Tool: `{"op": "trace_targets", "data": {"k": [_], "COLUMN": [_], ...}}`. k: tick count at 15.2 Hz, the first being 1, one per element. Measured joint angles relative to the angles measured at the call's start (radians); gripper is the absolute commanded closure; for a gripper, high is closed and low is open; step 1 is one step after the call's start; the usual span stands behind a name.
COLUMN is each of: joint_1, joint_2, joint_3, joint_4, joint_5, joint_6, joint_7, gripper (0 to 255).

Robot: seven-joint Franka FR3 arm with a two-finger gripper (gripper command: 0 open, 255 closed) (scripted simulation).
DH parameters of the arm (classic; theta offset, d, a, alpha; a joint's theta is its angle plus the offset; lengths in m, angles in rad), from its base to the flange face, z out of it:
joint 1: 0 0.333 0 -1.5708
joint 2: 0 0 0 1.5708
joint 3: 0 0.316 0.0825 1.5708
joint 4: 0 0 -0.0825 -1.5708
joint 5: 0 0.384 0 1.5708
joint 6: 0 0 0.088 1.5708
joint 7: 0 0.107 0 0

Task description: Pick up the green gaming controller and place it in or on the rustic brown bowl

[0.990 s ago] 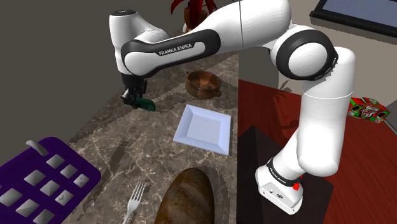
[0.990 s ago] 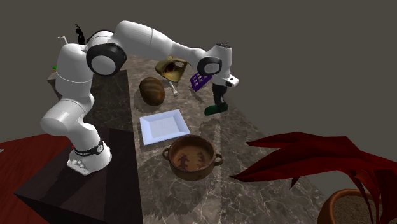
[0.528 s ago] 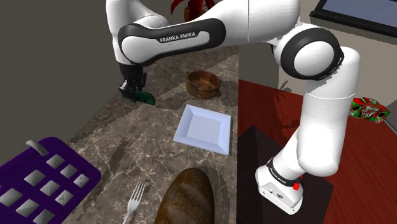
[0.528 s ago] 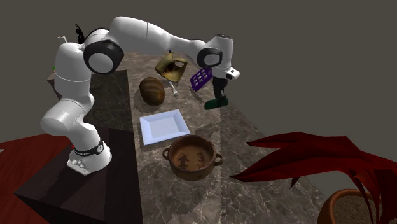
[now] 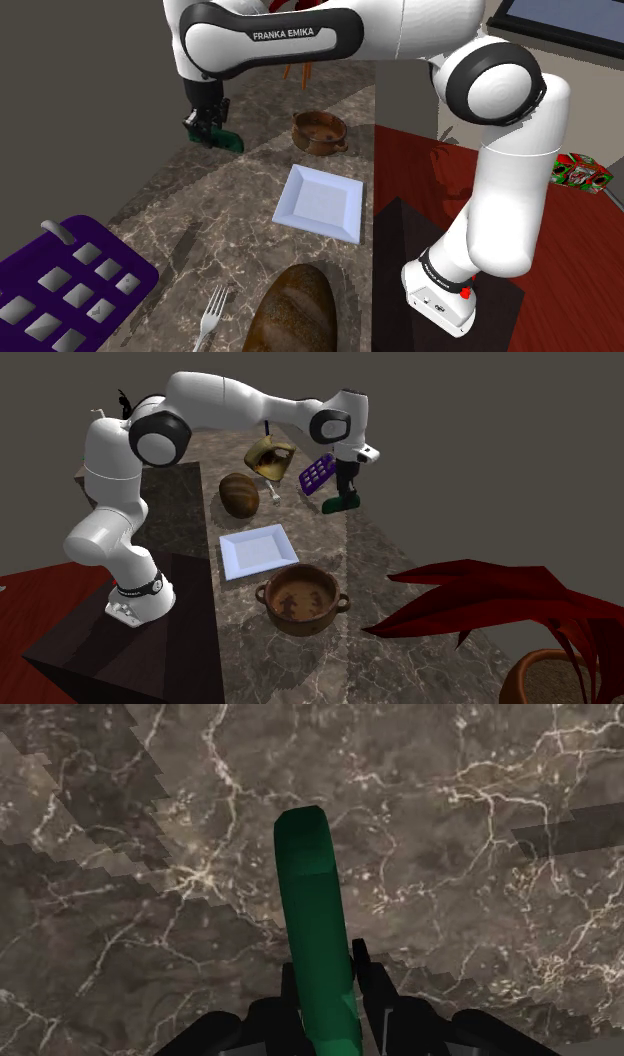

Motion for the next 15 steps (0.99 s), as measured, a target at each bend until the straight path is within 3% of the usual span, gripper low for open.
{"op": "trace_targets", "data": {"k": [8,15], "joint_1": [0.010,-0.106], "joint_2": [-0.001,-0.174], "joint_3": [0.003,-0.018], "joint_4": [0.102,-0.134], "joint_5": [0.002,0.058], "joint_6": [-0.102,-0.031], "joint_7": [-0.002,-0.122], "gripper": [255,255]}}
